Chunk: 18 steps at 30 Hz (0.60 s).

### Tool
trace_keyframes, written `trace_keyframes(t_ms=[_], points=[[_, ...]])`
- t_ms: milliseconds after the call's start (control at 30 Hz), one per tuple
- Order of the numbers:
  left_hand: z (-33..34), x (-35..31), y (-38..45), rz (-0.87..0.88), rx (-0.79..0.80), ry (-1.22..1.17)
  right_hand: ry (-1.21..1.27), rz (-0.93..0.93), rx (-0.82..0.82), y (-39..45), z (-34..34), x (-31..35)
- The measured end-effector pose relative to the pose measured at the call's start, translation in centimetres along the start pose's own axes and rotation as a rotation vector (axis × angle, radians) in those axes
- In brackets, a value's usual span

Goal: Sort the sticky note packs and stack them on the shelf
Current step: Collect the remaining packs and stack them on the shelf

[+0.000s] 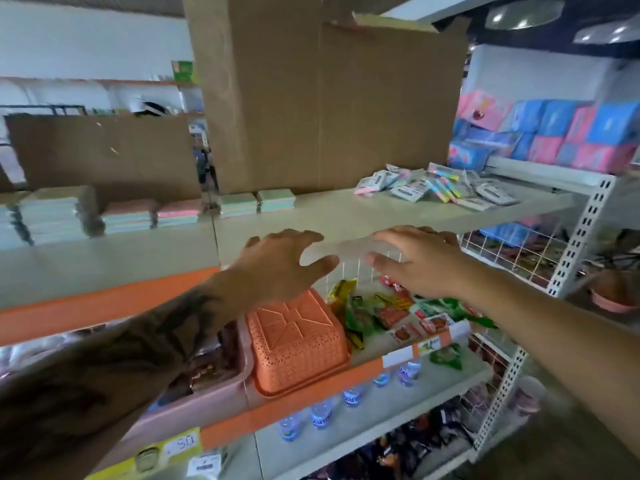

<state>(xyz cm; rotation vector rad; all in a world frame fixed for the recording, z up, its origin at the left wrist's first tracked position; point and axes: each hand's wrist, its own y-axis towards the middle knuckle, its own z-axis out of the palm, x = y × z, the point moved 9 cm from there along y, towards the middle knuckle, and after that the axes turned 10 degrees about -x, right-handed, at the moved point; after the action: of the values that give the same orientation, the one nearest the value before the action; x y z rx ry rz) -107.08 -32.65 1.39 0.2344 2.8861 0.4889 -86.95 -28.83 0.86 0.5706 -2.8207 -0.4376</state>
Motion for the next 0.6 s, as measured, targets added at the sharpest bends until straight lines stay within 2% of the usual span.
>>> trace_keyframes(t_ms=[300, 600], points=[[4.5, -6.1, 15.0, 0.1, 0.015, 0.031, -0.077, 0.099, -0.061, 5.0, -1.0, -11.2], [8.3, -7.2, 29.6, 0.187, 0.015, -0.096, -0.155, 0.085, -0.059, 15.9, -1.0, -17.3]])
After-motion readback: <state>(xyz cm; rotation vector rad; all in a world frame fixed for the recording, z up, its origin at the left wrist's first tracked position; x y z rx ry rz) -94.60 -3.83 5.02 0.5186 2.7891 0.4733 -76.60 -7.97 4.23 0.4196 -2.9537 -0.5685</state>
